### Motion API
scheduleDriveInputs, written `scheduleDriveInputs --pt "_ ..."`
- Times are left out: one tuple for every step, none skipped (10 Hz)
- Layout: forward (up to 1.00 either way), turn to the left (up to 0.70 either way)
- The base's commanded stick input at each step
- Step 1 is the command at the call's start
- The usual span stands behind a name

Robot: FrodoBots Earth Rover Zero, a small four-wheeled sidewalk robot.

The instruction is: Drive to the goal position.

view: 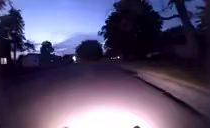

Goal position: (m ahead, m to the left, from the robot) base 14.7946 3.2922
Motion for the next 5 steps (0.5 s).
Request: scheduleDriveInputs --pt "0.7 0.0" --pt "0.7 0.0" --pt "0.7 0.0" --pt "0.7 0.0" --pt "0.7 0.0"
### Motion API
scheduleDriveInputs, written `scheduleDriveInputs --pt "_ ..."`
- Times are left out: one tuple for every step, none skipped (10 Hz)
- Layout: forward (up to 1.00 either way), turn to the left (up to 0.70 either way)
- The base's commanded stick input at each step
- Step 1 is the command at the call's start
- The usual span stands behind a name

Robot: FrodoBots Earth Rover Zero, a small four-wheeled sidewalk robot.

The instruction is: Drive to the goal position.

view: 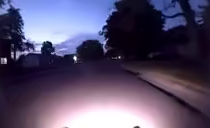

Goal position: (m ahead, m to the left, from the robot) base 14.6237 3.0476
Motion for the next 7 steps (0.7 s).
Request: scheduleDriveInputs --pt "0.7 0.0" --pt "0.7 0.0" --pt "0.7 0.0" --pt "0.7 0.0" --pt "0.7 0.0" --pt "0.7 0.0" --pt "0.7 0.0"
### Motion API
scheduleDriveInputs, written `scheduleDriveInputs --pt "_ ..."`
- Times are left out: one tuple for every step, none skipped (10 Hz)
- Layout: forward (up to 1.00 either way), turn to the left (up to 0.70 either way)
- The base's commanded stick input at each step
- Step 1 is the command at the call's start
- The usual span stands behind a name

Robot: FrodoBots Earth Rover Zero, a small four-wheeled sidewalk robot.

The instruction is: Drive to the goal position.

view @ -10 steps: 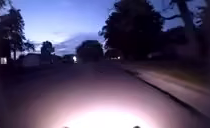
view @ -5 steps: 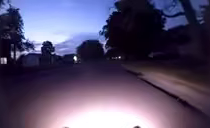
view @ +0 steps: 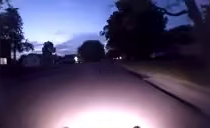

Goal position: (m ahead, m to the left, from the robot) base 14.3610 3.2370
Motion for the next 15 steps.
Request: scheduleDriveInputs --pt "0.7 0.0" --pt "0.7 0.0" --pt "0.7 0.0" --pt "0.7 0.0" --pt "0.7 0.0" --pt "0.7 0.0" --pt "0.7 0.0" --pt "0.7 0.0" --pt "0.7 0.0" --pt "0.7 0.0" --pt "0.7 0.0" --pt "0.7 0.0" --pt "0.7 0.0" --pt "0.7 0.0" --pt "0.7 0.0"
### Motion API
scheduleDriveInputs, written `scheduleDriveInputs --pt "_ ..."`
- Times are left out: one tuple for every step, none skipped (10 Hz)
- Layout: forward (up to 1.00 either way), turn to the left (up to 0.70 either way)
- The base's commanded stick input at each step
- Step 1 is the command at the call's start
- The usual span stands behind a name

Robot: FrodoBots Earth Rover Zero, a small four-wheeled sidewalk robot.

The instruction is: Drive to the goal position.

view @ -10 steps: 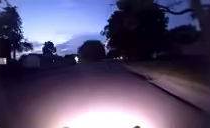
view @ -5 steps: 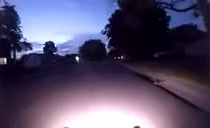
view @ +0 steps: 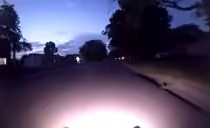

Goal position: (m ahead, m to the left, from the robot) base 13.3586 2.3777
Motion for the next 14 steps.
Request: scheduleDriveInputs --pt "0.7 0.0" --pt "0.7 0.0" --pt "0.7 0.0" --pt "0.7 0.0" --pt "0.7 0.0" --pt "0.7 0.0" --pt "0.7 0.0" --pt "0.7 0.0" --pt "0.7 0.0" --pt "0.7 0.0" --pt "0.7 0.0" --pt "0.7 0.0" --pt "0.7 0.0" --pt "0.7 0.0"
